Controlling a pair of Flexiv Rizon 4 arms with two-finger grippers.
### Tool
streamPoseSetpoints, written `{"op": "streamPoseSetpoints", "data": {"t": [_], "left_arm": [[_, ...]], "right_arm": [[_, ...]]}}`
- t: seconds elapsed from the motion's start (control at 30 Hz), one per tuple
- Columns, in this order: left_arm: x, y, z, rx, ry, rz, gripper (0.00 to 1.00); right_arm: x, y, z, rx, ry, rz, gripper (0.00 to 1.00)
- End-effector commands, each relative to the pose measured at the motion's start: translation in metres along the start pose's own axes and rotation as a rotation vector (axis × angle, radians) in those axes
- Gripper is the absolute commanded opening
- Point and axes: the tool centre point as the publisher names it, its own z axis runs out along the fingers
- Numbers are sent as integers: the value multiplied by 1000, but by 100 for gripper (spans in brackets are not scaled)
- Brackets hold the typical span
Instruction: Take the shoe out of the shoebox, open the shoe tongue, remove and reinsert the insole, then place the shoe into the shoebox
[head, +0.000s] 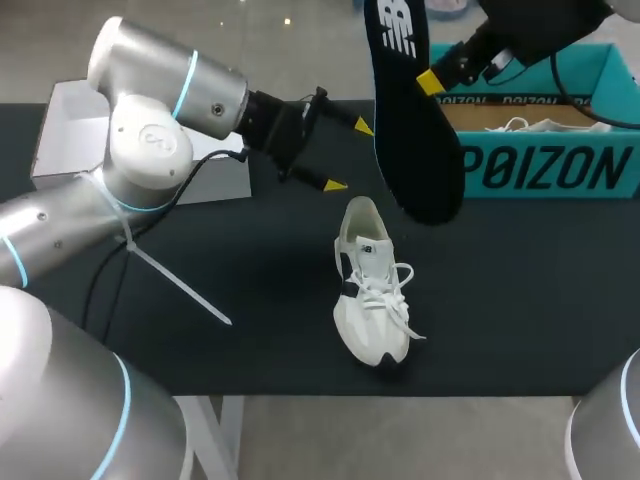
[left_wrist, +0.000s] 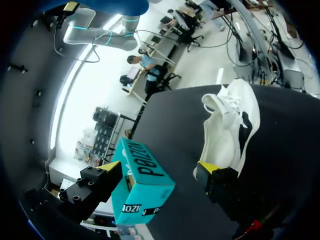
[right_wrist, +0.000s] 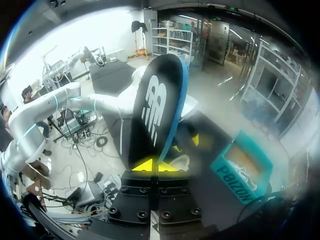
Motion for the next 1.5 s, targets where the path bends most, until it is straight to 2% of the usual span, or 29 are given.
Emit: {"op": "streamPoseSetpoints", "data": {"t": [0.03,0.1,0.23,0.47,0.63,0.87,1.03,1.1,1.5], "left_arm": [[8,-13,8,18,-147,83,100],[10,-20,11,4,-153,128,100],[8,-37,16,40,-221,237,100],[-13,-55,0,111,-359,340,100],[-21,-57,-15,151,-410,347,100],[-27,-55,-29,124,-445,369,100],[-42,-57,-30,125,-459,396,100],[-47,-56,-28,93,-445,396,100],[-47,-56,-28,93,-445,396,100]], "right_arm": [[0,3,1,6,0,2,0],[0,3,1,6,0,2,0],[0,3,1,6,0,2,0],[0,3,1,6,0,2,0],[0,3,1,6,0,2,0],[0,3,1,6,0,2,0],[0,3,1,6,0,2,0],[0,3,1,6,0,2,0],[0,3,1,6,0,2,0]]}}
